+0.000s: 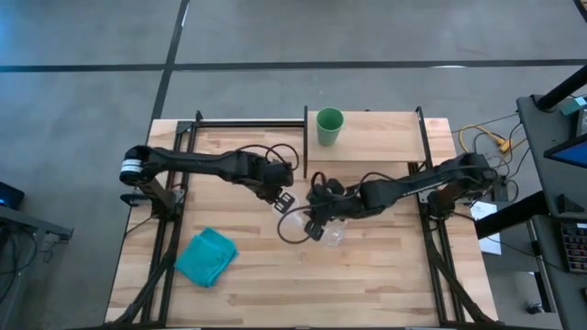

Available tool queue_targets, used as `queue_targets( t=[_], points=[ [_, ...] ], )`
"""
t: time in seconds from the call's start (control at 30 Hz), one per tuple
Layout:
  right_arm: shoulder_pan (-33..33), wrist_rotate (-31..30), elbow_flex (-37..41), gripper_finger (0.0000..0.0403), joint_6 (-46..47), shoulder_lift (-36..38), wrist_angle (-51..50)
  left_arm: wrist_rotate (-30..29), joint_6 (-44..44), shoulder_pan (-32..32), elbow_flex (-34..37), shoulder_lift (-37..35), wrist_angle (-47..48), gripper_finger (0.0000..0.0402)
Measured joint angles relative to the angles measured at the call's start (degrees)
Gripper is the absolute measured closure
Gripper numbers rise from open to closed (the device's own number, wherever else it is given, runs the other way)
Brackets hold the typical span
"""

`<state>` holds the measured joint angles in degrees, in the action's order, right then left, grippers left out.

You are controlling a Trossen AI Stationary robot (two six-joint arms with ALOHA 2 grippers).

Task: Stack small to large cups/mugs on shelf
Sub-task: Put the white mug on the shelf

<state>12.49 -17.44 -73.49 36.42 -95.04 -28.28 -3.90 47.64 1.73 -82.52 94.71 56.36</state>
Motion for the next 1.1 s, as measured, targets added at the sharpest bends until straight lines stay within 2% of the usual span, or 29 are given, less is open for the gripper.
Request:
queue_targets(
  t=[0.17,0.4,0.9,1.1],
  points=[
    [0.4,1.2,-0.1,0.0314,0.0,-1.1,4.2,-0.1,0.1,0.7,0.3,-0.8,0.6,0.0401],
    [0.6,1.4,-0.1,0.0314,-3.5,-1.2,4.3,-0.1,1.6,2.6,0.0,-0.9,0.3,0.0401],
    [0.6,0.6,0.1,0.0314,-3.5,-2.0,4.5,0.5,1.0,3.0,-3.6,-1.0,0.1,0.0401],
    [0.6,-1.8,0.1,0.0316,-3.5,-1.9,2.3,0.3,0.9,3.0,-4.6,-1.1,0.2,0.0401]
  ],
)
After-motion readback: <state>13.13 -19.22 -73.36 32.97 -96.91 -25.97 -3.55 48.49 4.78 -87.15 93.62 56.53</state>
